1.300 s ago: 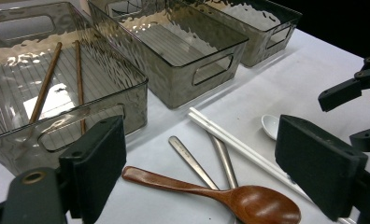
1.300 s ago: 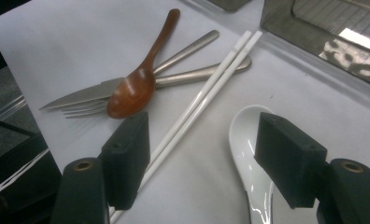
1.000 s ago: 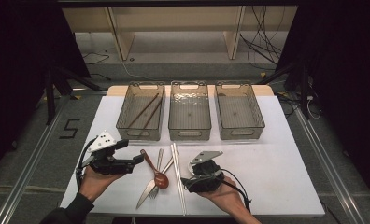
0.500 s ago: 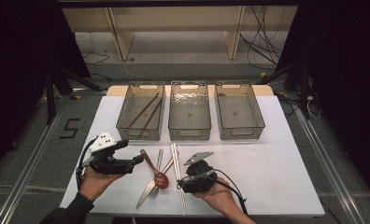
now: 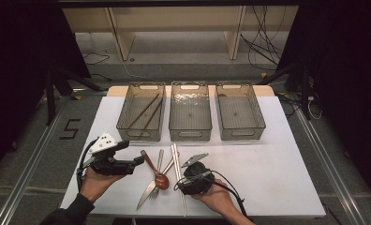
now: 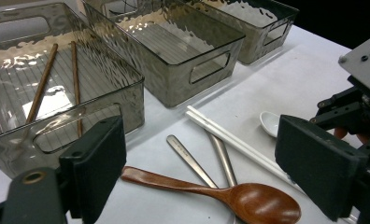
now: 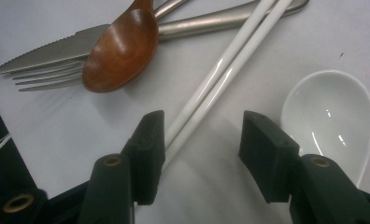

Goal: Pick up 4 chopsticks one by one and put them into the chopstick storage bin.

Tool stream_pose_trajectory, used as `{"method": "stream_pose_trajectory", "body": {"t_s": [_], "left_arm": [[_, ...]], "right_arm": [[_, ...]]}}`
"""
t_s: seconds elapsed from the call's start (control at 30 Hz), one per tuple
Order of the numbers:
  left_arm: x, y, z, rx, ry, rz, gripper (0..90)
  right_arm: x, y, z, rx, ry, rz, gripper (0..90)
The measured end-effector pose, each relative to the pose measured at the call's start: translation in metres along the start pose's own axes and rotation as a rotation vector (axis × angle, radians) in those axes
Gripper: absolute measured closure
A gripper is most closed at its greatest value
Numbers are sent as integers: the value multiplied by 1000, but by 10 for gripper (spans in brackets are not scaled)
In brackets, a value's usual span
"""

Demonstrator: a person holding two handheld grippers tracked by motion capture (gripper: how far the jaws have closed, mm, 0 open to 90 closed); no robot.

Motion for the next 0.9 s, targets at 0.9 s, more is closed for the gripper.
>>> {"method": "stream_pose_trajectory", "body": {"t_s": [0.9], "left_arm": [[-1, -1, 1, 0, -2, 7, 161]], "right_arm": [[4, 2, 4, 80, -56, -44, 540]]}}
Point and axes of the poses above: each handheld gripper's, and its own axes: z roughly forward along the jaws, y roughly out of its top, x roughly to its left, the point moved 1 cm from there along z, roughly forward along the jaws, and after that the axes turned 8 degrees about x, right-handed, at the moved point
